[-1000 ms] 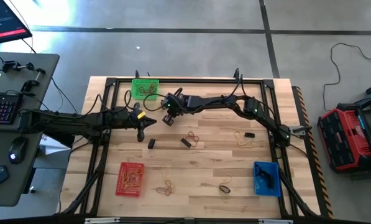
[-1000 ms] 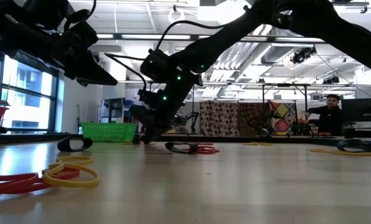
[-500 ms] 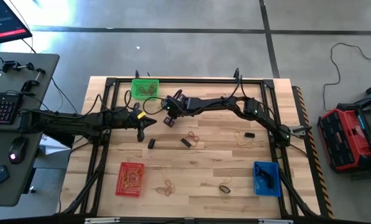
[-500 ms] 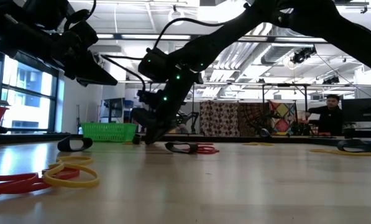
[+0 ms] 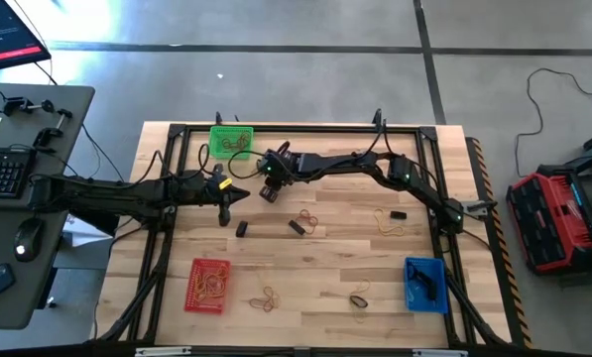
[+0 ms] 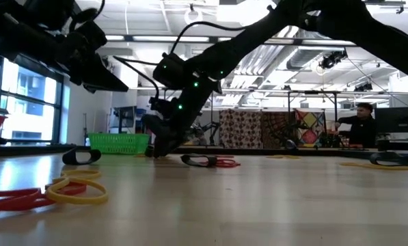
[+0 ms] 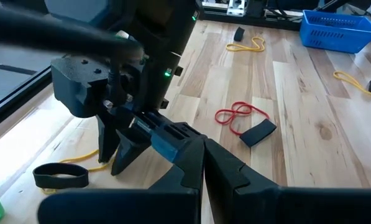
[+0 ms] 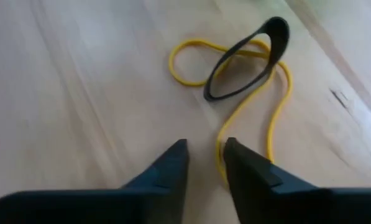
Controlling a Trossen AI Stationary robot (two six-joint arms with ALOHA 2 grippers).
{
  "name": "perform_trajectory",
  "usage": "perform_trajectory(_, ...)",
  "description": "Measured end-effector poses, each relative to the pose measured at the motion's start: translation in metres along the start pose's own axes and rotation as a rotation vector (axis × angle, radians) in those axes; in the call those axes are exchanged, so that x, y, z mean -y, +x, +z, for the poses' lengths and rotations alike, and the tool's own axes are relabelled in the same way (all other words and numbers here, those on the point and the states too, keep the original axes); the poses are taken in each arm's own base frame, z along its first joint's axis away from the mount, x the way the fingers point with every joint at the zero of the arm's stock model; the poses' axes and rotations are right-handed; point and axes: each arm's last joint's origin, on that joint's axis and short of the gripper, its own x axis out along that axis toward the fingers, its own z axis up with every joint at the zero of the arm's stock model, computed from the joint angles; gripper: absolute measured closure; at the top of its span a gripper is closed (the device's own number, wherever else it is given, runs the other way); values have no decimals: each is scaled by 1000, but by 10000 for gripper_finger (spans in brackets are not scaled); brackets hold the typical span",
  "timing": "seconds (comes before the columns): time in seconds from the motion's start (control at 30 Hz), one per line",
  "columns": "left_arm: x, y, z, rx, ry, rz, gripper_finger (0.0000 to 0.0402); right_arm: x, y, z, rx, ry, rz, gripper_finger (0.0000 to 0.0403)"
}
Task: Sort rubber bands into baskets
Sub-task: Put the yellow rubber band into the red bin
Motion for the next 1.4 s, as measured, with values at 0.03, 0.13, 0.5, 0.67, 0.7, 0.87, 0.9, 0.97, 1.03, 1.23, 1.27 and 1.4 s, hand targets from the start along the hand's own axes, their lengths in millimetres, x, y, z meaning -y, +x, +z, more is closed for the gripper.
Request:
perform_trajectory(0.03, 0, 0, 0, -1, 0, 0, 399, -1, 1, -1, 2, -16, -9, 328)
perform_trajectory(0.13, 0, 0, 0, -3, 1, -1, 399, -6, 2, -1, 7, -27, 1, 385)
perform_trajectory(0.5, 0, 0, -1, -8, 1, 0, 399, -9, -20, 10, 39, -53, 20, 401)
perform_trajectory(0.67, 0, 0, -1, -8, 2, 1, 399, -11, -38, 21, 86, -58, 28, 403)
perform_trajectory(0.7, 0, 0, -1, -9, 2, 1, 399, -11, -39, 22, 91, -65, 28, 403)
perform_trajectory(0.87, 0, 0, -1, -14, 3, 2, 399, -12, -54, 29, 121, -80, 7, 403)
perform_trajectory(0.9, 0, 0, -1, -14, 2, 2, 399, -13, -56, 31, 131, -79, 9, 403)
perform_trajectory(0.97, 0, 0, -2, -19, 3, 2, 399, -12, -60, 32, 128, -81, 8, 403)
perform_trajectory(1.03, 0, 0, -2, -20, 3, -1, 399, -12, -65, 35, 139, -87, 7, 403)
perform_trajectory(1.23, 2, 0, -2, -25, 7, -16, 399, -11, -77, 35, 104, -131, -4, 400)
perform_trajectory(1.27, 3, 0, -3, -27, 9, -17, 399, -10, -76, 31, 66, -122, -8, 397)
perform_trajectory(1.4, 3, 0, -2, -21, 10, -16, 399, -9, -61, 19, -9, -66, -19, 356)
